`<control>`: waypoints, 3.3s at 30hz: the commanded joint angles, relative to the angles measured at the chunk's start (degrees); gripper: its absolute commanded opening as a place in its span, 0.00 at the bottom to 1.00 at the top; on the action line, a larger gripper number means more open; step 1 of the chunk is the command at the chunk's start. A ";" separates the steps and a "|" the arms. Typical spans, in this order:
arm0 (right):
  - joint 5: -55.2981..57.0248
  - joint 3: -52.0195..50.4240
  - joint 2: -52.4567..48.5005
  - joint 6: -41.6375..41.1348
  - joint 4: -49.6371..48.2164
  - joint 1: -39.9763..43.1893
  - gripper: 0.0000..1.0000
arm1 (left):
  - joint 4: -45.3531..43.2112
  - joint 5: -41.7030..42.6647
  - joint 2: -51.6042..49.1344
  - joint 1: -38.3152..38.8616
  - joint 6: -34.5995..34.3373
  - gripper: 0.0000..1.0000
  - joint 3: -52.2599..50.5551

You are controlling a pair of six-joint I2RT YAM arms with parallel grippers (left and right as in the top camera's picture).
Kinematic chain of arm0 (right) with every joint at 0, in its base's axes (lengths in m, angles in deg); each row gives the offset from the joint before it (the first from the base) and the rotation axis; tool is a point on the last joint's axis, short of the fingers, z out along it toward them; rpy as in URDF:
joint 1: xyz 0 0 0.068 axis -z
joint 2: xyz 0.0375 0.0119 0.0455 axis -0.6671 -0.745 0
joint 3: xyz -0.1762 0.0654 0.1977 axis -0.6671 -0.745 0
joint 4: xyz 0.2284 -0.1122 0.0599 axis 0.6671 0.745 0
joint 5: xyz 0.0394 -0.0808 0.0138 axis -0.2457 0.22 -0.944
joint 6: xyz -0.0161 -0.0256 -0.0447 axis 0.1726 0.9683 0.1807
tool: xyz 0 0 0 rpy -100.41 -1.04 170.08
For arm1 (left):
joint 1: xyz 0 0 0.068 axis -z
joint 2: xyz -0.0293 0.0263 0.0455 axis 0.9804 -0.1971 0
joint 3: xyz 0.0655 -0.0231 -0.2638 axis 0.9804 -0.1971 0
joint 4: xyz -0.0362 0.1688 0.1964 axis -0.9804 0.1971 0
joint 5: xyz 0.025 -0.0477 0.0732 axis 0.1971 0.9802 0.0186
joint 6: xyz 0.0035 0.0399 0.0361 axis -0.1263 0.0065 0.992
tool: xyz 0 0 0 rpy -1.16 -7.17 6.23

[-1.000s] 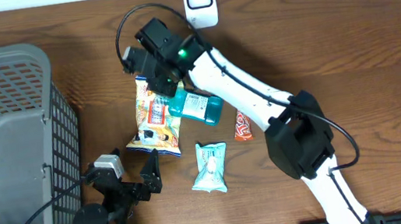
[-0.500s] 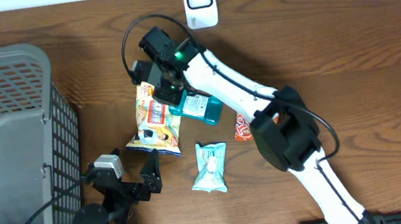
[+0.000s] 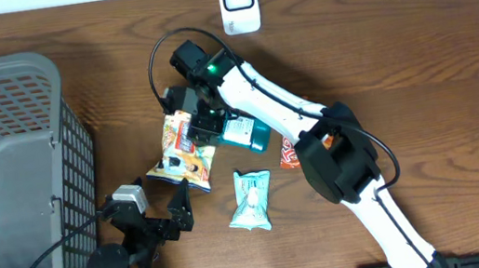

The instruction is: Scan the item barcode

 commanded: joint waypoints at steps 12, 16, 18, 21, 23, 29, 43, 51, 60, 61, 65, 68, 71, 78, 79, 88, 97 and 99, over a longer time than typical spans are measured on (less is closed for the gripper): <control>1.29 1.64 -5.99 1.84 0.24 -0.24 0.35 | 1.44 0.92 0.04 -0.20 1.16 0.98 -0.85; 4.13 5.49 -5.77 -1.60 2.14 -0.15 0.23 | 1.44 0.92 0.04 -0.20 1.16 0.98 -0.85; 4.81 7.69 -5.73 -2.93 3.61 -0.13 0.18 | 1.44 0.92 0.04 -0.20 1.16 0.98 -0.85; 7.26 10.99 -5.55 -6.43 5.86 -0.13 0.13 | 1.44 0.92 0.04 -0.20 1.16 0.98 -0.85; 9.25 13.25 -5.31 -8.76 7.65 -0.11 0.08 | 1.44 0.92 0.04 -0.20 1.16 0.98 -0.85; 10.82 16.65 -4.13 -13.97 11.34 0.39 0.01 | 1.44 0.92 0.04 -0.20 1.16 0.98 -0.85; 10.56 16.06 -2.71 -15.26 11.28 1.11 0.25 | 1.44 0.92 0.04 -0.20 1.16 0.98 -0.85; 10.56 9.35 -2.73 -13.81 9.05 1.33 0.27 | 1.44 0.92 0.04 -0.20 1.16 0.98 -0.85; 10.60 4.61 -2.73 -13.05 6.01 1.68 0.19 | 1.44 0.92 0.04 -0.20 1.16 0.98 -0.85; 10.60 4.61 -2.73 -12.96 6.01 1.70 0.18 | 1.44 0.92 0.04 -0.20 1.16 0.98 -0.85; 11.45 4.61 -2.73 -13.14 6.25 2.01 0.09 | 1.44 0.92 0.04 -0.20 1.16 0.98 -0.85; 14.47 5.07 -2.69 -16.02 6.16 2.23 0.01 | 1.44 0.92 0.04 -0.20 1.16 0.98 -0.85; 18.18 6.69 -2.51 -17.55 6.49 2.23 0.01 | 1.44 0.92 0.04 -0.20 1.16 0.98 -0.85; 19.37 17.03 -2.12 -22.14 11.63 2.34 0.01 | 1.44 0.92 0.04 -0.20 1.16 0.98 -0.85; 19.39 18.71 -2.10 -23.41 12.17 2.34 0.01 | 1.44 0.92 0.04 -0.20 1.16 0.98 -0.85; 18.58 30.14 -2.08 -30.99 13.70 2.67 0.06 | 1.44 0.92 0.04 -0.20 1.16 0.98 -0.85; 12.92 17.07 -2.49 -21.97 12.92 2.75 0.61 | 1.44 0.92 0.04 -0.20 1.16 0.98 -0.85; 12.92 14.23 -2.49 -21.97 10.62 2.86 0.57 | 1.44 0.92 0.04 -0.20 1.16 0.98 -0.85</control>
